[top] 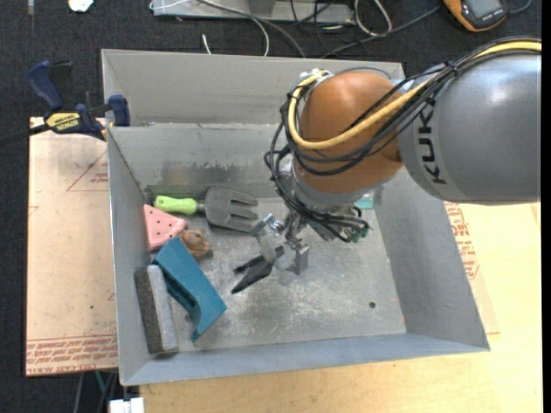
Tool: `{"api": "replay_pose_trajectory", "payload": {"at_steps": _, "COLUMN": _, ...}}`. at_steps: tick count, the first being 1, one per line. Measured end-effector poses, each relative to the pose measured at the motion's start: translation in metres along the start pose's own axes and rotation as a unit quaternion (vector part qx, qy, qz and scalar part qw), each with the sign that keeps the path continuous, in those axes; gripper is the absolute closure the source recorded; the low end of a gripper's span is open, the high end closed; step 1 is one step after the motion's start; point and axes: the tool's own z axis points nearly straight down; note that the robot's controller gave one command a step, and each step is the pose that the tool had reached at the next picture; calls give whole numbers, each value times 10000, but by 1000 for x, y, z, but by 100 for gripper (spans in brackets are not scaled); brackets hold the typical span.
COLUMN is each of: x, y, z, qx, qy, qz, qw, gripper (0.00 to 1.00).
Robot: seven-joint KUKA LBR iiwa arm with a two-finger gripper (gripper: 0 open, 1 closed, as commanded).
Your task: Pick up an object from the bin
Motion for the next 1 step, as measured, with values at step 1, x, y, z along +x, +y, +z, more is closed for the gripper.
{"api": "replay_pose_trajectory", "payload": {"at_steps": 1, "x": -1, "y": 0, "z": -33, "qx": 2, "qy": -7, "qz": 8, "qw": 10000, "gripper": 100}}
